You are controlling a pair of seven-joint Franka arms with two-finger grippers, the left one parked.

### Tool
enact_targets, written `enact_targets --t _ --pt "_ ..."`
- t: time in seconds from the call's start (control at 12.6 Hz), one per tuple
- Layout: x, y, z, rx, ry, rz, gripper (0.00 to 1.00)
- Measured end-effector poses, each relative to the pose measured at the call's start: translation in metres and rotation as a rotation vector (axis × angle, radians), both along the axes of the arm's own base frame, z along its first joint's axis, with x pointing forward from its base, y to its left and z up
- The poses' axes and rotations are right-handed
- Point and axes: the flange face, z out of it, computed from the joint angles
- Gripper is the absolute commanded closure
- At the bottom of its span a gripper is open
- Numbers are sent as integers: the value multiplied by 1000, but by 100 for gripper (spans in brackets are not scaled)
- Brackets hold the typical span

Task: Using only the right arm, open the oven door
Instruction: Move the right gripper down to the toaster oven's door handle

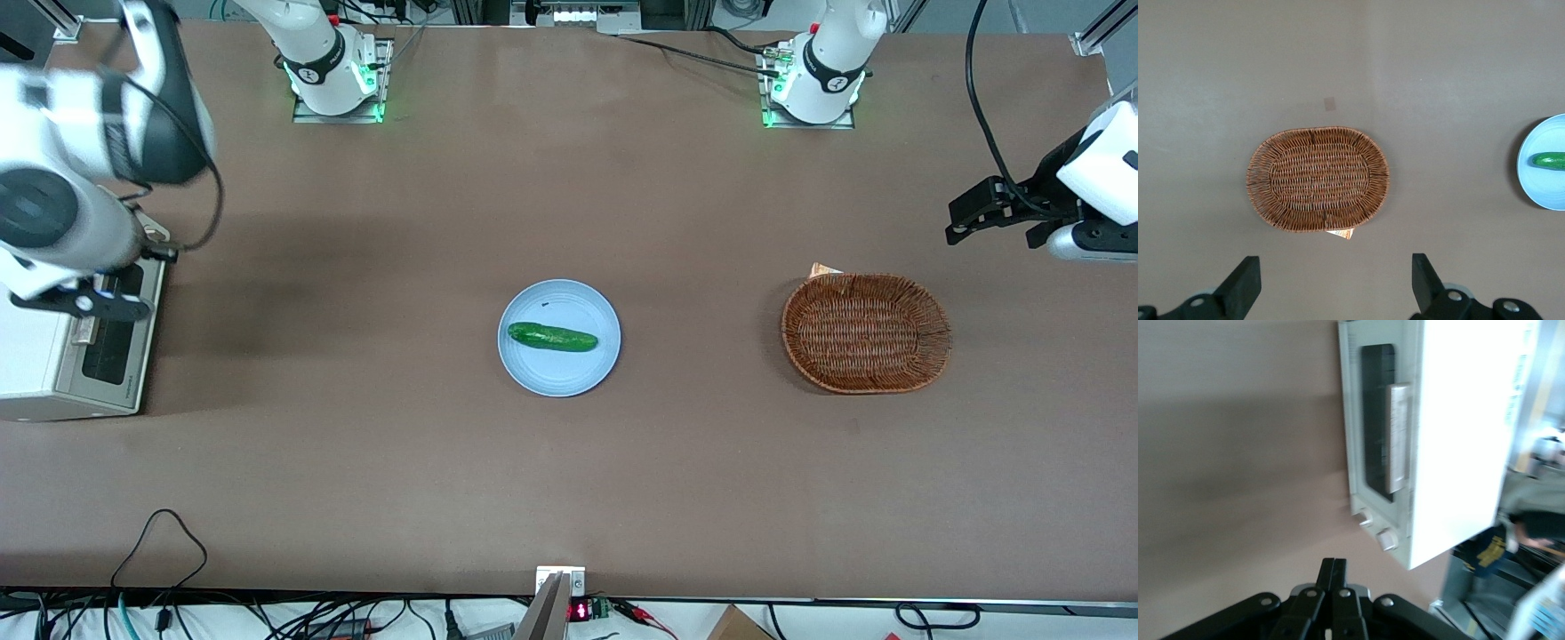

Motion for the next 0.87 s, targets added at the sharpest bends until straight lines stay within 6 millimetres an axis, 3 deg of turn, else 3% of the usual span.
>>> enact_targets --t 0.48,0.71,0.87 --pt "30 -43 -115 -484 -18 12 98" --pt "33 -76 -143 -600 -38 -1 98" --pt "32 -88 -156 -623 -60 -14 98"
